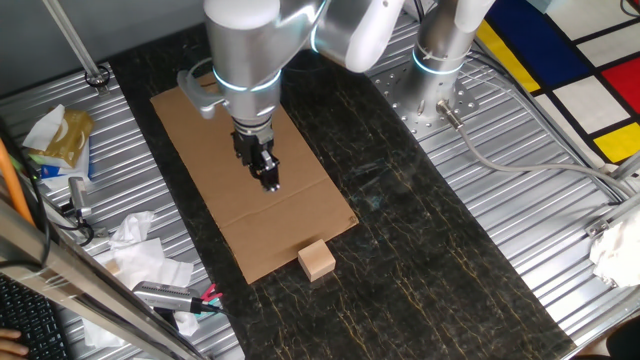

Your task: Grab the block and place it at the designated location

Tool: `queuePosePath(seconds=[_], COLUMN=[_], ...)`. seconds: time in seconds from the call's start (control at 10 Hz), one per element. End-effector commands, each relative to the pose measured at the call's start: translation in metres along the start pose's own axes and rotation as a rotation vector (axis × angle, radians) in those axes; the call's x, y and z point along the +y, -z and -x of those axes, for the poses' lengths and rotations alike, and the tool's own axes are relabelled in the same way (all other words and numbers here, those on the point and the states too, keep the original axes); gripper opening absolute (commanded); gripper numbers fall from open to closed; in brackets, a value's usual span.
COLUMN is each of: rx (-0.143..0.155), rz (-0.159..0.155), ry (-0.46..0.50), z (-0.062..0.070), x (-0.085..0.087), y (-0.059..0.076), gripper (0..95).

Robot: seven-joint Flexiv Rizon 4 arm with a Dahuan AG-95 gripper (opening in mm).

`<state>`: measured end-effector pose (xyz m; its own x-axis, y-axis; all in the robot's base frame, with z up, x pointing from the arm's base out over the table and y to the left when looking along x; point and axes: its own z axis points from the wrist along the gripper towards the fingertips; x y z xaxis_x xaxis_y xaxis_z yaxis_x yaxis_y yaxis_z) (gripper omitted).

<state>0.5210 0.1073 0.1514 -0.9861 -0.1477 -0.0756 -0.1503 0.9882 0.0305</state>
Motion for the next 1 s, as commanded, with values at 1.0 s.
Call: queuePosePath(seconds=[1.0], rx=[0.0], rz=[-0.026], ry=[-0.041], z=[0.0], x=[0.04], y=[-0.014], gripper=[76.0])
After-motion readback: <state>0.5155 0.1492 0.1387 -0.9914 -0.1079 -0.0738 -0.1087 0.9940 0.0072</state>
